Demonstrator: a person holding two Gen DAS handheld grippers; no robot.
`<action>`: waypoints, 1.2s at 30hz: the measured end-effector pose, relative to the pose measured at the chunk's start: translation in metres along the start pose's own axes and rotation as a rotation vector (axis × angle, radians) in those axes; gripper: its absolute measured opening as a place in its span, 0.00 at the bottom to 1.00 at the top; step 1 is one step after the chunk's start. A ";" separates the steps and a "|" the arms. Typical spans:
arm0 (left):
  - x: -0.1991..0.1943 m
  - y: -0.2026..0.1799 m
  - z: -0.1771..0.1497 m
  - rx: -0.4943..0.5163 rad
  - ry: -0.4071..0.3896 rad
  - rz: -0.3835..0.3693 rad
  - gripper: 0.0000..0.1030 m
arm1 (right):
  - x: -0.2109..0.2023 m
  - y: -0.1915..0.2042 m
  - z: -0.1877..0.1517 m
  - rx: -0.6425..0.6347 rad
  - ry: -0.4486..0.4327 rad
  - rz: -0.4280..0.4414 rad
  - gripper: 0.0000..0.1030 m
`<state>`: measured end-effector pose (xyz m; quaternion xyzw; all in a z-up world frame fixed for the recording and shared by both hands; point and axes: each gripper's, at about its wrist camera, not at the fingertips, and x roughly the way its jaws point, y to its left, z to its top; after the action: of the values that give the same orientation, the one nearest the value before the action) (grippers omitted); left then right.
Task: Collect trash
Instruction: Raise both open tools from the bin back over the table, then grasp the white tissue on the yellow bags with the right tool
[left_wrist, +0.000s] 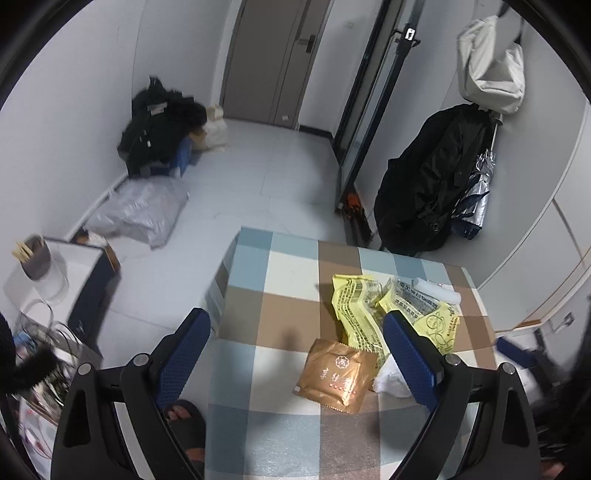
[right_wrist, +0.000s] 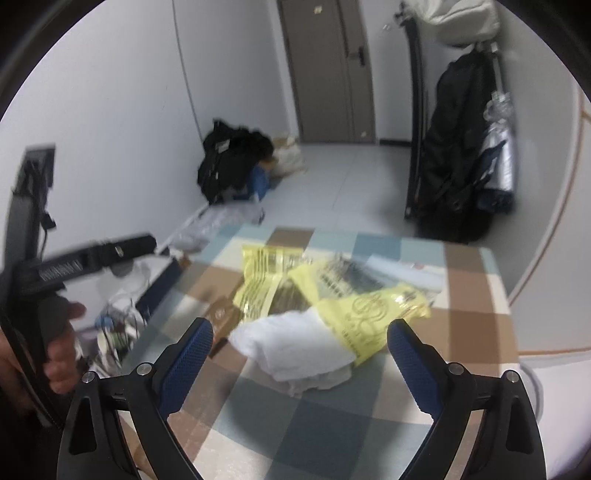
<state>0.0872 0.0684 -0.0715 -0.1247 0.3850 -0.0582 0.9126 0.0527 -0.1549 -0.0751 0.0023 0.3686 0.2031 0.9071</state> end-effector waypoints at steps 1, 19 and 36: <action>0.002 0.003 0.000 -0.009 0.008 -0.006 0.90 | 0.008 0.002 -0.001 -0.007 0.018 0.004 0.92; 0.009 0.020 0.010 -0.062 0.036 -0.035 0.90 | 0.084 0.010 -0.020 -0.024 0.198 0.022 0.66; 0.012 0.022 0.008 -0.056 0.052 -0.026 0.90 | 0.071 -0.002 -0.023 0.000 0.202 0.045 0.09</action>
<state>0.1019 0.0885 -0.0804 -0.1538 0.4082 -0.0624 0.8977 0.0838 -0.1342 -0.1400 -0.0098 0.4582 0.2227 0.8605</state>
